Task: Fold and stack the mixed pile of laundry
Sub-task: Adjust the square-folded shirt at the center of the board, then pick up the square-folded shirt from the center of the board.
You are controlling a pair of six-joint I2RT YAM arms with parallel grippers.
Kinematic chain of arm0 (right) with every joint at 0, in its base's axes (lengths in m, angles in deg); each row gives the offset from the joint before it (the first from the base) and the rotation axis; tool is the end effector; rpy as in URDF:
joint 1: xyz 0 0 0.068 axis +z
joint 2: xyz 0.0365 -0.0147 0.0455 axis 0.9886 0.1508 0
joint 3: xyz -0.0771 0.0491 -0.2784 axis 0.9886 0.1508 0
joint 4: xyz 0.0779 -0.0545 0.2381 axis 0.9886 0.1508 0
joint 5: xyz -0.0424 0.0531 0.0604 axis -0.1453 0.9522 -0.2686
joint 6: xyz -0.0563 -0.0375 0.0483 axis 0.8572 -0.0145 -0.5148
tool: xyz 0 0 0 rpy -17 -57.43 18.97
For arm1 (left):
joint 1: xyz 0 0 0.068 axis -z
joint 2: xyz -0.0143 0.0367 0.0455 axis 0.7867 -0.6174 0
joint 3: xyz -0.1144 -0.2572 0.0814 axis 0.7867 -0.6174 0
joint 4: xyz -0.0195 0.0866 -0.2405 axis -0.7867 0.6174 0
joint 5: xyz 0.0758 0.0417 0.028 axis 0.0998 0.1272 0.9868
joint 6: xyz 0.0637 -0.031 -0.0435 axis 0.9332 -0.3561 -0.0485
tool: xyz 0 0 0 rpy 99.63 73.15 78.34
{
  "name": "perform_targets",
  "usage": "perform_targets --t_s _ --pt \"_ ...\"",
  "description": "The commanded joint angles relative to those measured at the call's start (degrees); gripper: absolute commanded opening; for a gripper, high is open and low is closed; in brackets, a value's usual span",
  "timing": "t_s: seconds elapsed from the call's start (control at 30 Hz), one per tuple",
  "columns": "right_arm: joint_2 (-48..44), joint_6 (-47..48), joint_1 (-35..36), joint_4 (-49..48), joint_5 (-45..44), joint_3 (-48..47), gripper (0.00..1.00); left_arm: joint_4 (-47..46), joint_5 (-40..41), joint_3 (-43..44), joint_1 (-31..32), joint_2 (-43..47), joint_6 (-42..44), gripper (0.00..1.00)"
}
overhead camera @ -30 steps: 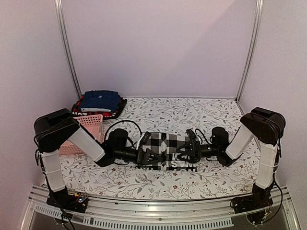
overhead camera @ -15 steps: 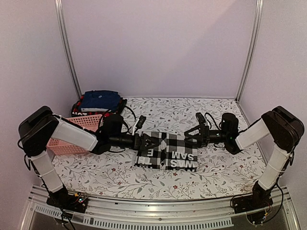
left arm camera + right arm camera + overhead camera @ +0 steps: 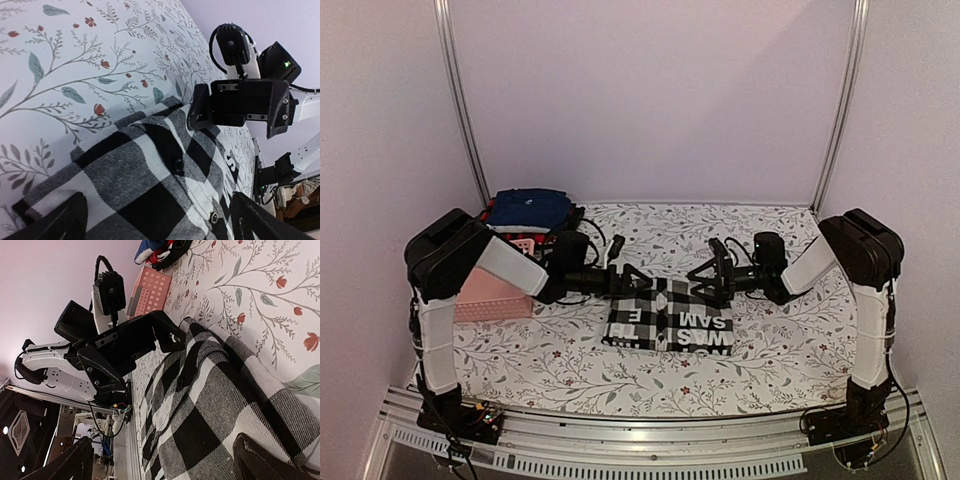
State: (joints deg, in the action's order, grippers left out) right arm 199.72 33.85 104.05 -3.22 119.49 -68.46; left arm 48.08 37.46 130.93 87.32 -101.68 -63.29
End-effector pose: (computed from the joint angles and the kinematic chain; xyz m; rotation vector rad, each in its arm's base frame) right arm 0.3501 0.2159 0.1076 -0.3449 2.1933 1.8057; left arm 0.3336 -0.2886 0.1190 0.3785 2.2476 -1.3685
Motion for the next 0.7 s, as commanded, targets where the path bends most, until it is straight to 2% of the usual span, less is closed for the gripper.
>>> perform_targets --t_s 0.0,0.1,0.17,0.3,0.37,0.5,0.57,0.67 --pt "4.9 5.4 -2.8 7.1 -2.8 -2.6 0.95 0.7 2.4 -1.0 -3.6 -1.4 0.1 1.00" --pt "2.8 6.1 -2.7 7.7 -0.9 -3.1 0.95 2.8 5.3 -2.7 -3.7 2.7 4.5 1.00" --pt "-3.0 7.2 -2.7 8.8 0.3 -2.7 0.95 3.6 7.8 -4.9 -3.2 8.0 8.5 1.00" --pt "-16.2 13.9 -2.9 21.6 -1.8 -2.7 0.96 9.9 13.8 -6.8 -0.3 18.4 20.8 1.00" --pt "-21.6 17.0 -3.2 26.8 -3.9 -1.4 0.96 14.0 20.1 -6.1 3.2 21.8 27.8 1.00" --pt "-29.8 18.3 -5.5 30.1 -5.3 4.8 0.96 20.8 30.5 -2.0 12.6 22.5 40.2 1.00" --pt "-33.8 17.7 -6.8 30.9 -6.3 8.3 0.96 22.0 32.3 -0.4 16.8 21.3 45.2 1.00" --pt "-37.8 17.5 -8.6 31.7 -7.0 13.1 0.96 21.8 32.3 2.0 21.7 18.9 50.8 0.94"
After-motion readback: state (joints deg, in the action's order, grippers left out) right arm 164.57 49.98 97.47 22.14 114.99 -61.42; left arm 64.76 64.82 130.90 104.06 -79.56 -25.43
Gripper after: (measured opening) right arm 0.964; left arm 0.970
